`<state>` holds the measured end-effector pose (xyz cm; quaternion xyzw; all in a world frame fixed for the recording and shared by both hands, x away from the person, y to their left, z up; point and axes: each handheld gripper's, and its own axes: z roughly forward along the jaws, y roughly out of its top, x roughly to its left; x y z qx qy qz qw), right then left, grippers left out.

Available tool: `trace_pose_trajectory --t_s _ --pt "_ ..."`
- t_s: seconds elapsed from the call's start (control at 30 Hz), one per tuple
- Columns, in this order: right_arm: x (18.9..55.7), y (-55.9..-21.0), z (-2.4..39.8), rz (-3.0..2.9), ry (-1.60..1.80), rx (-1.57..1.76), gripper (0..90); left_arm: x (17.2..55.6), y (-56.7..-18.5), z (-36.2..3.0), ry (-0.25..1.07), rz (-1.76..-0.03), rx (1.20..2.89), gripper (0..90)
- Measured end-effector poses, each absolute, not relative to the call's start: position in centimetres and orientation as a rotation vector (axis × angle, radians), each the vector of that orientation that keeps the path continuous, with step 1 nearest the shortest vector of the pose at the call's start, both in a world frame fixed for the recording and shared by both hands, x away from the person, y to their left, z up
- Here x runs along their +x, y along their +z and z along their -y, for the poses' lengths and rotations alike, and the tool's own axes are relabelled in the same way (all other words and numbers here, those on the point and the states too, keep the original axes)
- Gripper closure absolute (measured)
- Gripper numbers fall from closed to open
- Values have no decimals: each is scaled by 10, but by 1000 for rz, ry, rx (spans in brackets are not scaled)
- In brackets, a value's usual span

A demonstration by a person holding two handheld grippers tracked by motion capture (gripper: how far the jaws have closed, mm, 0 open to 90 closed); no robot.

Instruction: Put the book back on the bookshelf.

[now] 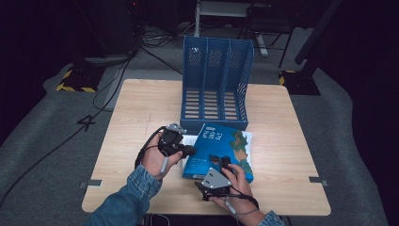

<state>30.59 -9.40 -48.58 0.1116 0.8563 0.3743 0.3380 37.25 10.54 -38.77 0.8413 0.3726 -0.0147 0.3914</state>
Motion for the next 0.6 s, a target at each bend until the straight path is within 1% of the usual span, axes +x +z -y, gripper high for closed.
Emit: trace_pose_trajectory --t_s 0.13,0.37,0.6 --pt "310 -489 95 -2172 878 236 2 375 -382 -100 -21 -947 2145 831" --pt "319 -492 97 -2151 914 297 2 377 -387 -103 -36 -950 2141 831" --pt "323 -497 92 -2125 865 317 1 379 -389 -103 -27 -952 2149 831"
